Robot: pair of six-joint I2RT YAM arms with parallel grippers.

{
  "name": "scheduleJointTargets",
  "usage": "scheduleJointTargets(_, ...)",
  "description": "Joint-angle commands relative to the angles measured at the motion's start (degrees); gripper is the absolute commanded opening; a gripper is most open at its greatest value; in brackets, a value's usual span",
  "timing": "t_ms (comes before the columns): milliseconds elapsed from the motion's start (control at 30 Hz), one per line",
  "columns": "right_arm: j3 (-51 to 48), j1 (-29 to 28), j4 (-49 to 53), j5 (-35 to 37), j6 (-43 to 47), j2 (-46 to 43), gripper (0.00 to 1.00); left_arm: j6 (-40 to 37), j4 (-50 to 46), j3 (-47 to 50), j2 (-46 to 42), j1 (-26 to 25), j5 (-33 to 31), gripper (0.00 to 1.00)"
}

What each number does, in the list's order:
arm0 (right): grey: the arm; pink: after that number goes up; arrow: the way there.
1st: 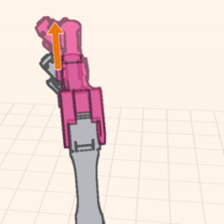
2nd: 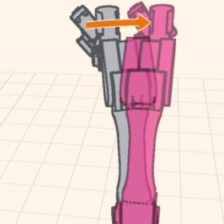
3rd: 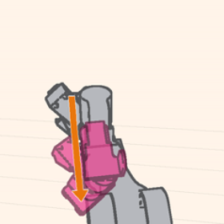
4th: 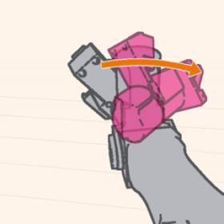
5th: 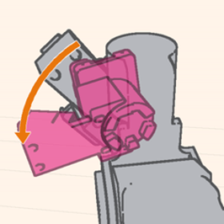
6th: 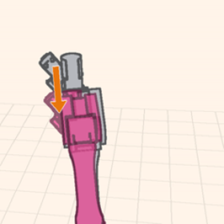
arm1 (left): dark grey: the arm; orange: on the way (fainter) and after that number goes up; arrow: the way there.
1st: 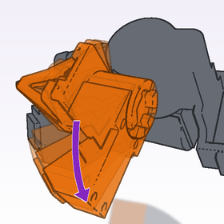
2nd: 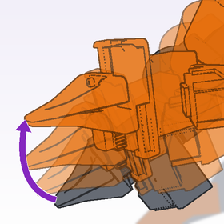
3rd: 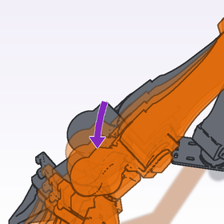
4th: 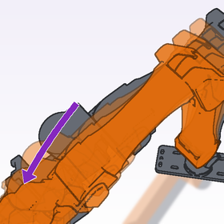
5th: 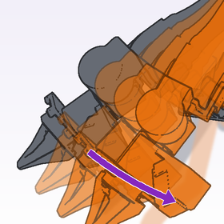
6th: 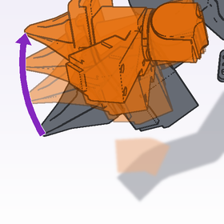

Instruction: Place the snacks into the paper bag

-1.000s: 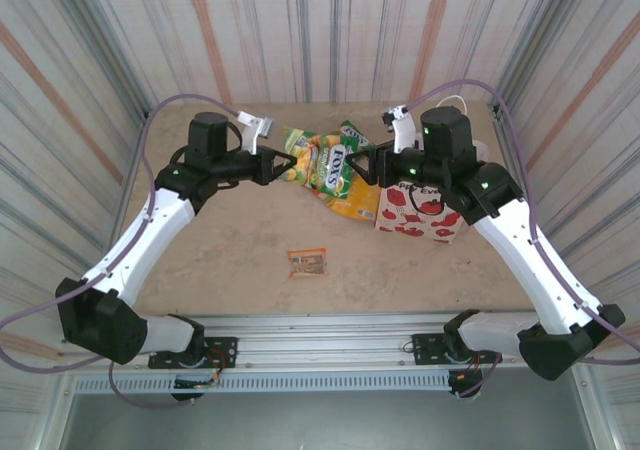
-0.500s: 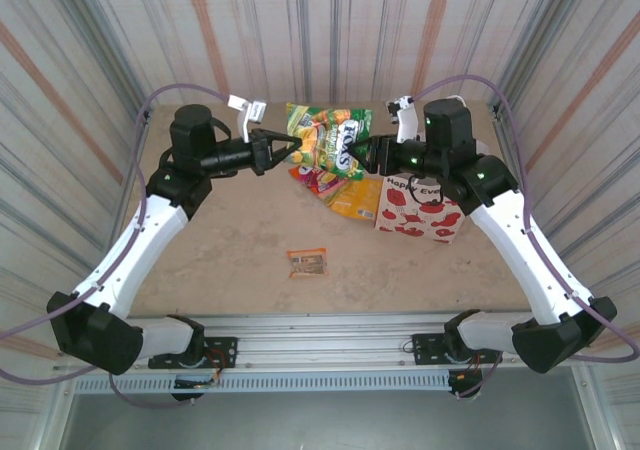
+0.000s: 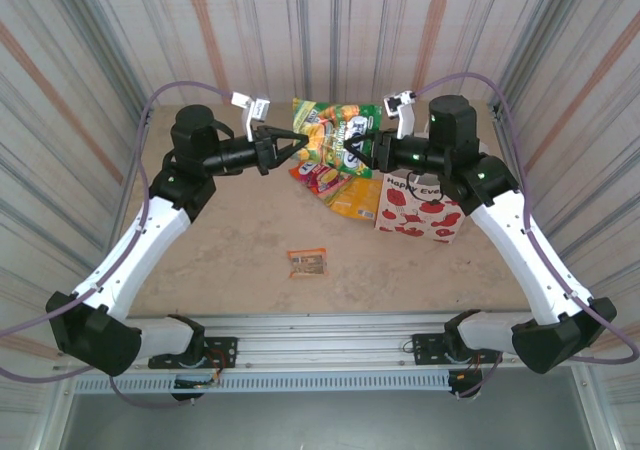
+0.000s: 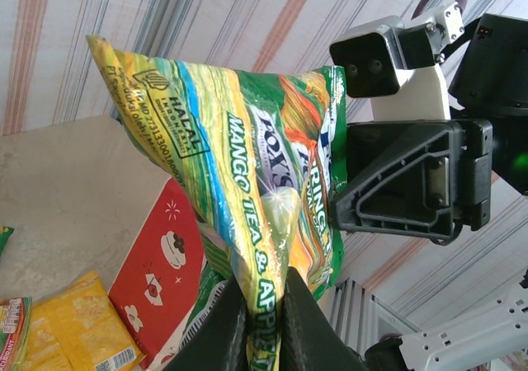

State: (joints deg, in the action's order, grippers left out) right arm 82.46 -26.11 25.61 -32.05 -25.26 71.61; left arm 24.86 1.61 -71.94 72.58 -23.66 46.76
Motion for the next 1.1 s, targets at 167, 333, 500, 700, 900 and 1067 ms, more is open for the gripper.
scheduleJointTargets(167,0.7,3.7,-1.7,-4.2,-1.9,-2.3,0.04,-0.6,0.9,-2.3,-0.6,-0.2,-2.7,0.32)
scheduleJointTargets(333,7.3,11.8,5.4,-4.0,-4.8,-2.1,0.0,-1.9,-3.8,-2.4,-0.8,-0.2,-9.0,0.54)
scheduleJointTargets(500,13.6,21.2,13.7,-5.7,-4.0,-1.1,0.0,-2.7,-5.6,-1.3,-0.4,-0.2,-10.6,0.56)
scheduleJointTargets(700,16.4,28.5,22.9,-2.8,-3.5,-0.1,0.0,-3.9,-8.7,-1.1,0.7,-0.2,-12.1,0.55)
scheduleJointTargets(900,20.7,30.8,36.9,4.1,0.1,2.7,0.0,-5.0,-10.5,-1.6,1.8,-0.2,-11.8,0.54)
scheduleJointTargets(1067,20.0,30.8,41.3,6.1,0.7,3.7,0.0,-4.8,-10.6,-1.3,2.5,-0.2,-11.2,0.54)
